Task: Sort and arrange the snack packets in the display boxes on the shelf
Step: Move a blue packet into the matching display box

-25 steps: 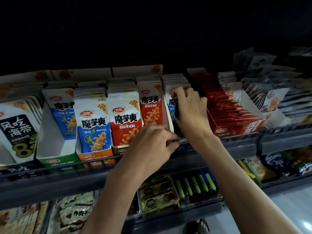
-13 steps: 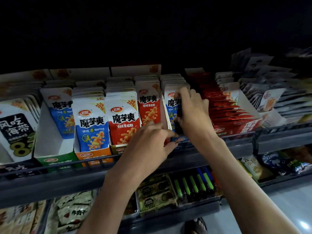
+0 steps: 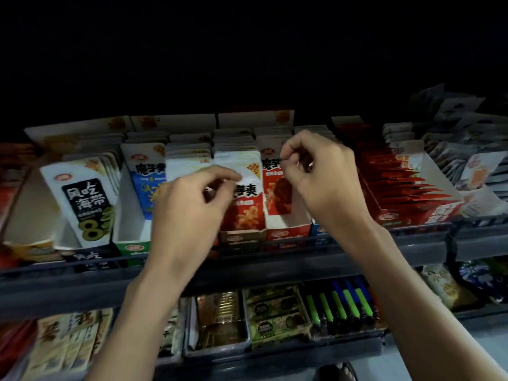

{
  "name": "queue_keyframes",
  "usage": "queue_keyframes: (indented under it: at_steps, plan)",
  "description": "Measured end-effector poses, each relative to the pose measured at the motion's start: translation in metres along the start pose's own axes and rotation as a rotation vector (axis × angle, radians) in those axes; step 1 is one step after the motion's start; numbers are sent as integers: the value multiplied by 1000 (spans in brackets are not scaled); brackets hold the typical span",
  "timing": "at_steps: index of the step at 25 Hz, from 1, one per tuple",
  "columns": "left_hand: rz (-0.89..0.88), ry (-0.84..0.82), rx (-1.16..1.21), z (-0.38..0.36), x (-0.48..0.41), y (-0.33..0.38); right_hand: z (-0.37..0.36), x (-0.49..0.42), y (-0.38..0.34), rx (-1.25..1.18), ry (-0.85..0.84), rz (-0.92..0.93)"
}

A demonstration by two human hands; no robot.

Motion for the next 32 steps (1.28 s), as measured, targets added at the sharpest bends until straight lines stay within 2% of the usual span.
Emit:
queue_keyframes:
  at_steps: [4,8,14,18,22,30,32]
  plan:
    - [193,180,-27,58,-18,-50,-27,-6,-51,-127,-113,68]
    - [424,152,-262,85,-21,-88,-74,-5,-90,-146,-315,99]
    - [445,104,-352,98,-23,-93,-139,-35,-131,196,-533,232]
    - [461,85,-351,103,-23,-93,-161,-48,-134,415,-623,231]
    - [469,92,-327,108,-22,-94,-163,-46,-137,525,-607,254]
    - [449,127,-313,109,-20,-88,-153,-43,-133,522,-501,276]
    - [399,156,-307,107,-22,-85,-146,-43,-129,425,-440,239]
Point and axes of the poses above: each hand's wrist, its own x-axis away from the middle knuckle, its own z-axis out of the back of the hand, y = z × x, the point moved 4 cm from there along -x, towards the middle knuckle, and after that the axes turned 12 degrees about z, right-handed, at the moved point
